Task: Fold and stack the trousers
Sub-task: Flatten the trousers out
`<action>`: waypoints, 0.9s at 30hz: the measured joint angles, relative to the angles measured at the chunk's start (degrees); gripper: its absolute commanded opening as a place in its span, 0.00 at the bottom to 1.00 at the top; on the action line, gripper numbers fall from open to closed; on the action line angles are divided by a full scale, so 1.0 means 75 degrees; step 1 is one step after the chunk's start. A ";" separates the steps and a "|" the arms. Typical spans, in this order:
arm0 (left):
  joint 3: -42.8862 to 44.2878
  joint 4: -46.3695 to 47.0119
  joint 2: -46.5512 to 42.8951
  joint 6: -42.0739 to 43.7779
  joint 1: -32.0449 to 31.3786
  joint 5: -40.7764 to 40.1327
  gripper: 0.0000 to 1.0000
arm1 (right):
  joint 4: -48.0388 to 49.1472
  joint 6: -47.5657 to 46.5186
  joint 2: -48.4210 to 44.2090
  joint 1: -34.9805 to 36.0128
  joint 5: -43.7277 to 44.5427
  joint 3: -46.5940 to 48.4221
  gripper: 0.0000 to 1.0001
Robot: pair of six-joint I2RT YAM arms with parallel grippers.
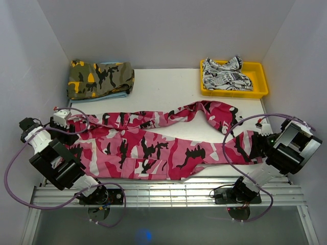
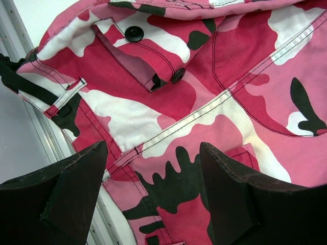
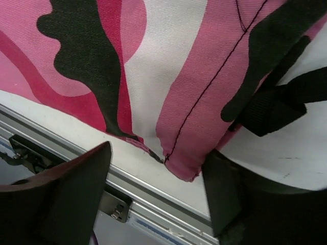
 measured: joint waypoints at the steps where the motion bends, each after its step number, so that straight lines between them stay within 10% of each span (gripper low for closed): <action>1: -0.0003 0.0003 0.0000 -0.0038 0.0000 -0.0035 0.84 | 0.0157 0.0061 -0.0035 0.0015 -0.0006 -0.0166 0.65; 5: -0.0119 0.0128 0.0000 -0.0102 0.0003 -0.0219 0.80 | 0.0527 0.0239 -0.0026 -0.0044 0.0172 -0.0291 0.08; 14: -0.0321 0.0749 0.0979 -0.0428 0.0009 -0.1061 0.63 | -0.0761 -0.0621 0.0026 -0.0927 0.0691 0.1737 0.08; 16: -0.0318 0.0816 0.1244 -0.0487 0.0032 -0.1198 0.66 | -0.0851 -0.0935 0.0003 -0.0973 0.0976 0.1760 0.38; 17: -0.0312 0.0831 0.1343 -0.0504 0.0041 -0.1236 0.68 | -0.0889 -0.1099 -0.0012 -0.1014 0.1154 0.1716 0.81; 18: -0.0294 0.0822 0.1384 -0.0504 0.0047 -0.1247 0.69 | -0.0892 -0.1282 -0.0035 -0.1046 0.1311 0.1647 0.97; 27: 0.1192 -0.0478 0.1381 -0.0245 0.0050 -0.0329 0.75 | -0.1489 -0.1661 -0.0082 -0.0697 0.0997 0.2203 0.95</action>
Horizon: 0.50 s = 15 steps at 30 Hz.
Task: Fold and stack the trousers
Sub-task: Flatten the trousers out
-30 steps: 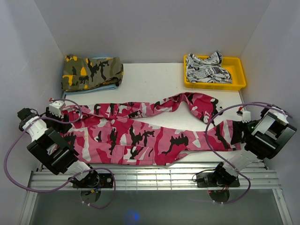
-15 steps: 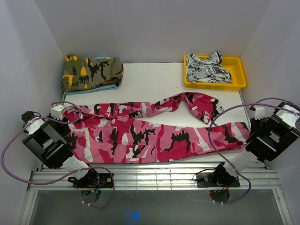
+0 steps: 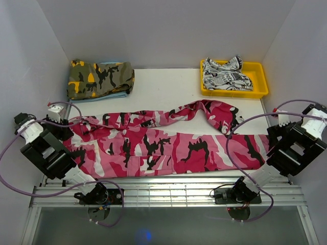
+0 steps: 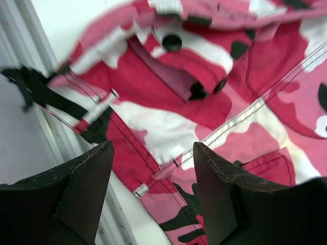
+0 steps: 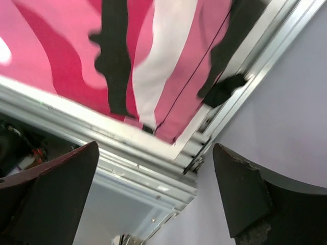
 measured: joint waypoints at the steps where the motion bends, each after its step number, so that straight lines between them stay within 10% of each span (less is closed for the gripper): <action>1: 0.0189 -0.0093 0.0000 -0.0003 0.0000 0.0149 0.75 | 0.0006 0.0143 0.0000 0.0198 -0.0213 0.0277 0.94; 15: 0.0216 0.0609 -0.0425 -0.1285 -0.0201 0.1341 0.83 | 0.4366 0.6309 0.0551 0.3177 -0.2672 -0.0469 0.84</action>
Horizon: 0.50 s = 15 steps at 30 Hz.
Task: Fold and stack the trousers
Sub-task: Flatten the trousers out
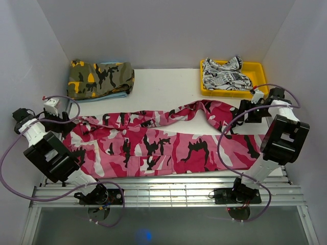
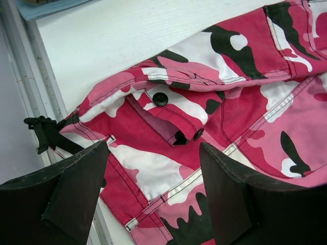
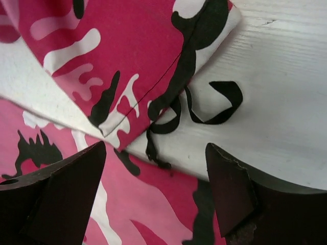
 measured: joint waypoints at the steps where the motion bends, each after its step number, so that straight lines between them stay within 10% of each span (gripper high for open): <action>1: -0.0052 0.0102 -0.0041 -0.0093 -0.0003 -0.0012 0.83 | 0.0356 0.0379 0.0090 0.0140 0.0093 -0.0189 0.84; 7: -0.0047 0.0595 -0.0023 -0.0702 -0.0041 -0.0364 0.82 | 0.1754 0.1682 0.0758 0.0938 0.0886 -0.0624 0.72; 11: 0.0064 0.0909 0.0358 -0.1186 -0.0076 -0.0711 0.82 | 0.2264 0.1988 0.1233 0.1064 0.1032 -0.0335 0.08; 15: 0.0035 0.1134 0.0644 -0.1475 -0.0172 -0.1096 0.81 | 0.2189 0.1728 0.1396 0.0985 0.0979 -0.0119 0.08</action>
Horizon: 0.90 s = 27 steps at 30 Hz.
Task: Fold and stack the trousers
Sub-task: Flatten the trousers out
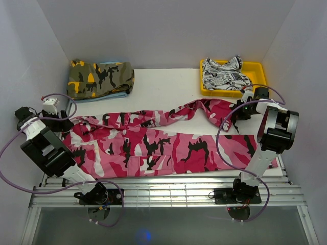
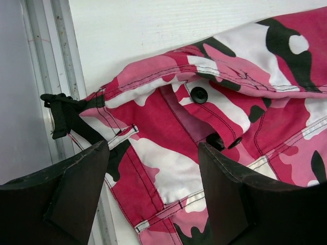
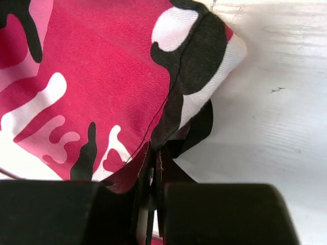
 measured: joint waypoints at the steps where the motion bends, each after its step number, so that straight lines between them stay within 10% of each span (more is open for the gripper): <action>1: -0.0003 0.0035 0.0055 -0.0047 -0.0020 -0.0085 0.80 | -0.0090 -0.0184 -0.0038 -0.0044 -0.0009 0.0026 0.08; 13: 0.0117 0.0163 0.0574 -0.0303 -0.0064 -0.0463 0.79 | -0.0857 -0.5890 -0.2766 -0.0720 -0.0323 0.0516 0.08; 23: 0.0192 0.0184 0.0621 -0.0283 -0.0064 -0.0504 0.79 | -0.0624 -1.2275 -0.4791 -0.2672 -0.2346 -0.3235 0.09; 25: 0.0195 0.0198 0.0624 -0.0265 -0.0064 -0.0510 0.79 | -0.0659 -1.2791 -0.4721 -0.3407 -0.2710 -0.3733 0.30; 26: 0.0195 0.0207 0.0624 -0.0259 -0.0064 -0.0519 0.79 | -0.0664 -1.2971 -0.4654 -0.3733 -0.2868 -0.3896 0.77; 27: 0.0198 0.0219 0.0635 -0.0242 -0.0064 -0.0527 0.79 | -0.0702 -1.3114 -0.4570 -0.4060 -0.2978 -0.4001 0.99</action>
